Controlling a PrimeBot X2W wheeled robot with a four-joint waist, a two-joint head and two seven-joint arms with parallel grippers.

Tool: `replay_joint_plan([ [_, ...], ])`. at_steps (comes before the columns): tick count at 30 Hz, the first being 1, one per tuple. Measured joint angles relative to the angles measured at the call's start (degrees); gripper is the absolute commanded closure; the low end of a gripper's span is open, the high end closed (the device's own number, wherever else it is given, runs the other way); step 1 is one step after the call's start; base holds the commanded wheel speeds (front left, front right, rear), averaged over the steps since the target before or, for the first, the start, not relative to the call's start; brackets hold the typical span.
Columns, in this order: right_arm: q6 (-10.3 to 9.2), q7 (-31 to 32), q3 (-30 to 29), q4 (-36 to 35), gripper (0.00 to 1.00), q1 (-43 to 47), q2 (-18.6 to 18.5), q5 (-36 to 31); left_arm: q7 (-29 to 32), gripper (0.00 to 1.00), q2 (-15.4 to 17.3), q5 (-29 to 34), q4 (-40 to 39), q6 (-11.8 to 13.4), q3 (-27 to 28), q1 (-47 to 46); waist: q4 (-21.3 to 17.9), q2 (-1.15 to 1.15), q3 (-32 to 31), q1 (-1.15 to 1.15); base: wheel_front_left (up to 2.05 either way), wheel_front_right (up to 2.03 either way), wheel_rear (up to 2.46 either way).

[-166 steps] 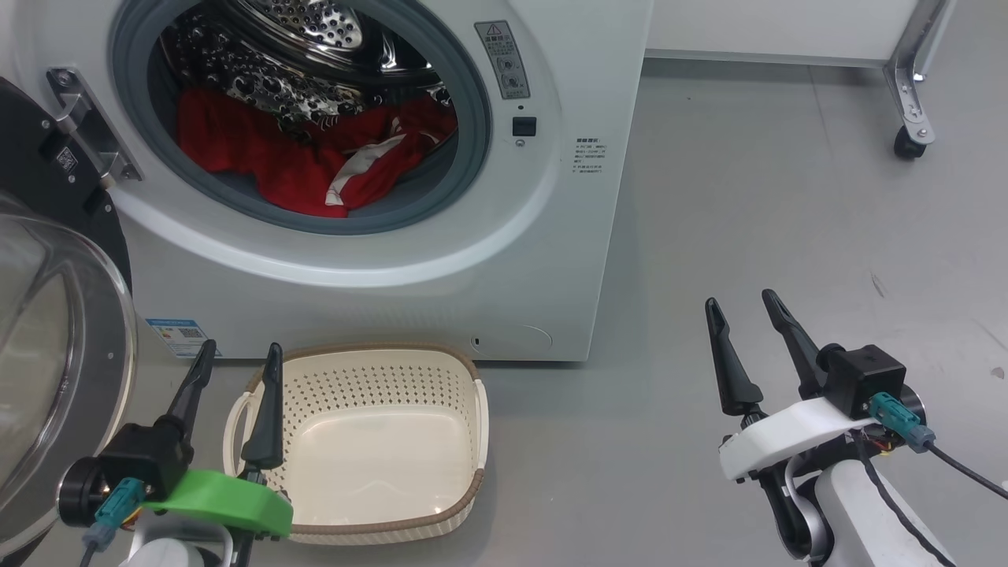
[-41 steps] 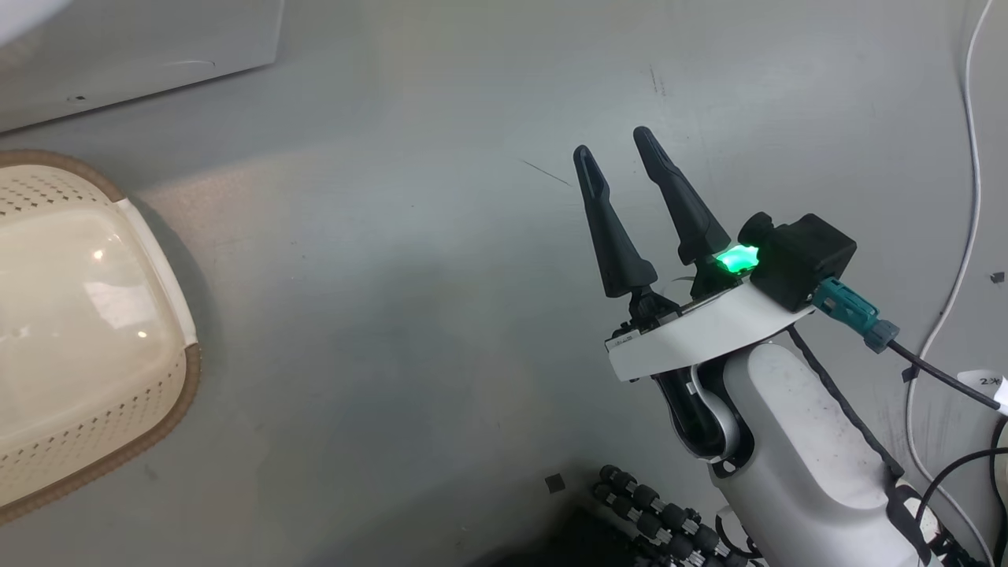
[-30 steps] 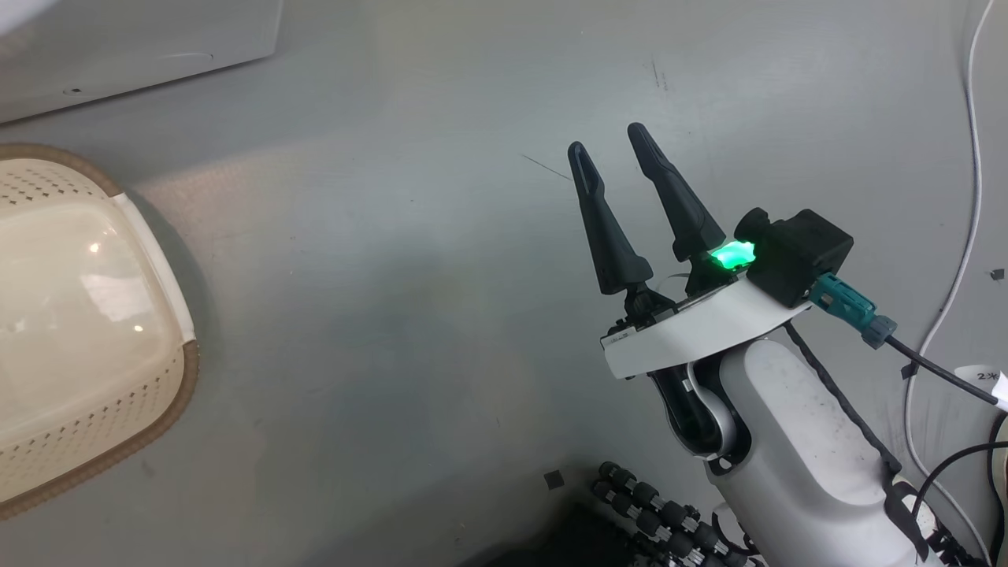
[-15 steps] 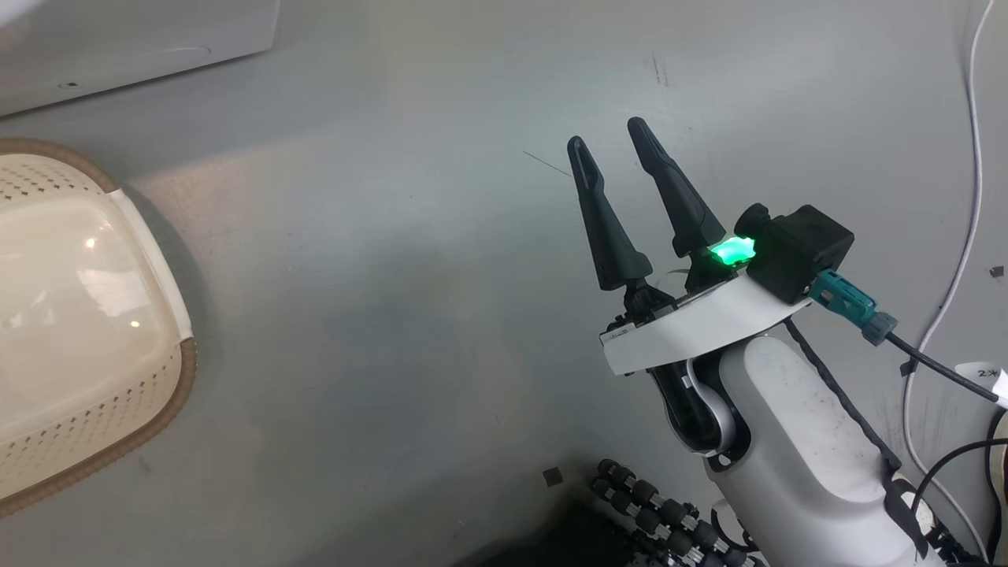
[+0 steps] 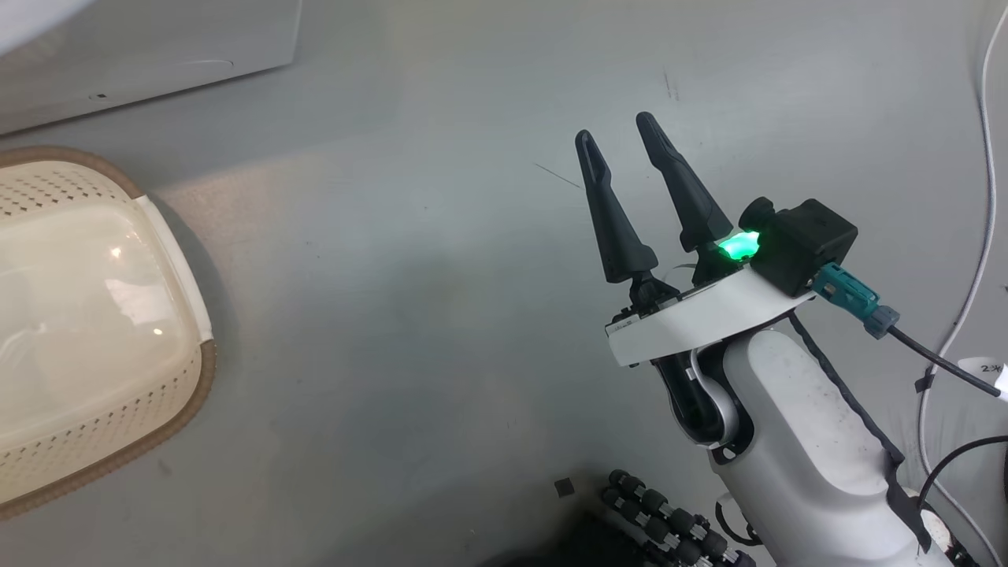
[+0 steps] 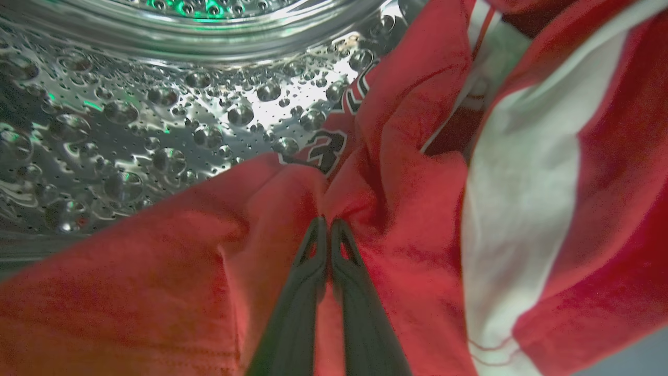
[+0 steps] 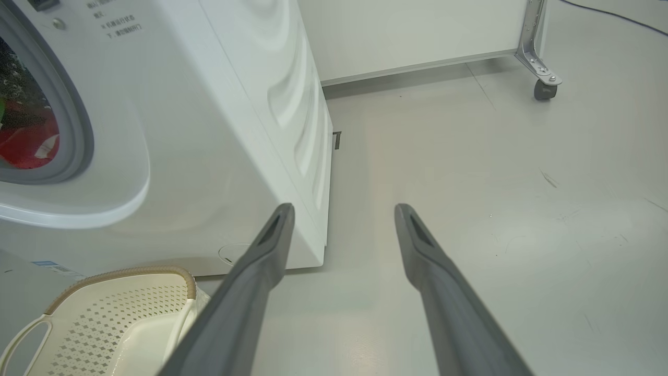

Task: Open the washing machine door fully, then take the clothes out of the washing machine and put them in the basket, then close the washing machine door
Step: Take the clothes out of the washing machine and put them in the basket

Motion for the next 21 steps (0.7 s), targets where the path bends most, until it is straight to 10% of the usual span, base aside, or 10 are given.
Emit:
replay_joint_plan([
  [21, 0.02, 0.0, -4.6, 4.8, 0.00, 0.8, 0.0, -6.6, -16.4, 1.00, -10.3, -5.2, 6.2, 3.8, 0.6, 7.7, 5.1, 0.00, -9.5, 0.00, 0.00, 0.00, 0.00],
])
